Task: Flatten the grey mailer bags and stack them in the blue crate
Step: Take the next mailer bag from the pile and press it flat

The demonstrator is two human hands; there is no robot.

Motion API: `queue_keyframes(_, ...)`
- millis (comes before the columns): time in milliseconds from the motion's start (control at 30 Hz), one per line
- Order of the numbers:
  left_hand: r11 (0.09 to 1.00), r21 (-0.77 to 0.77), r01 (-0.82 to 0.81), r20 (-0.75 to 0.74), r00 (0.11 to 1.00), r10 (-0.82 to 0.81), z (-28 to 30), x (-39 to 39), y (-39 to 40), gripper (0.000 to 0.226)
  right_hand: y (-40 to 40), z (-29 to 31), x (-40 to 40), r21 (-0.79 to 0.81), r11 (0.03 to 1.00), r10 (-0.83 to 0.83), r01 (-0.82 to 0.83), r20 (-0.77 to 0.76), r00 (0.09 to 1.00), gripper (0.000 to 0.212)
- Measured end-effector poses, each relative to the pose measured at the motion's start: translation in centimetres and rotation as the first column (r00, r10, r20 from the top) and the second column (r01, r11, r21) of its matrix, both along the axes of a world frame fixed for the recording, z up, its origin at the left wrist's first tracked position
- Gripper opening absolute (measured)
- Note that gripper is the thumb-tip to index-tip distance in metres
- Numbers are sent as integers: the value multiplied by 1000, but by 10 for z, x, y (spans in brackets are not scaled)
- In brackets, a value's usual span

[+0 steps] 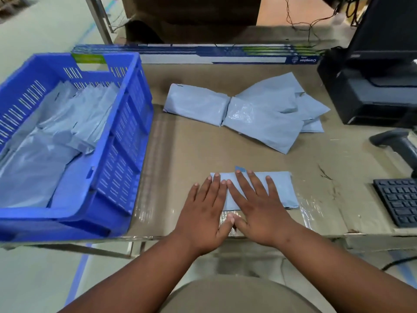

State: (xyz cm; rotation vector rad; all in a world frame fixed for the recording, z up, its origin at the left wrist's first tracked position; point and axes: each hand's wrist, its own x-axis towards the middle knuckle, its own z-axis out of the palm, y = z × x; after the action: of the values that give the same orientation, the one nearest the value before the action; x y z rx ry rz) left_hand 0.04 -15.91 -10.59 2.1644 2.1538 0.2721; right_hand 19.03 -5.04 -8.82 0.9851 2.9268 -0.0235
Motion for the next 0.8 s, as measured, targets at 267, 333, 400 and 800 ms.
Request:
queue_keyframes(267, 999, -41, -1, -5, 1000, 0, -3, 1, 2, 88, 7, -1, -3, -84, 996, 22, -18, 55, 998, 91)
queue_keyframes(333, 999, -53, -4, -15, 1000, 3, -3, 0, 2, 87, 5, 2, -4, -84, 996, 14, -8, 77, 997, 92)
queue_keyframes(400, 997, -77, -9, -15, 1000, 8, -1, 1, 3, 87, 5, 7, -5, -94, 996, 5, 4, 88, 996, 91)
queue_keyframes(800, 991, -63, 120, -64, 990, -124, 24, 39, 39, 95, 8, 25, 30, -56, 986, -151, 158, 109, 983, 93)
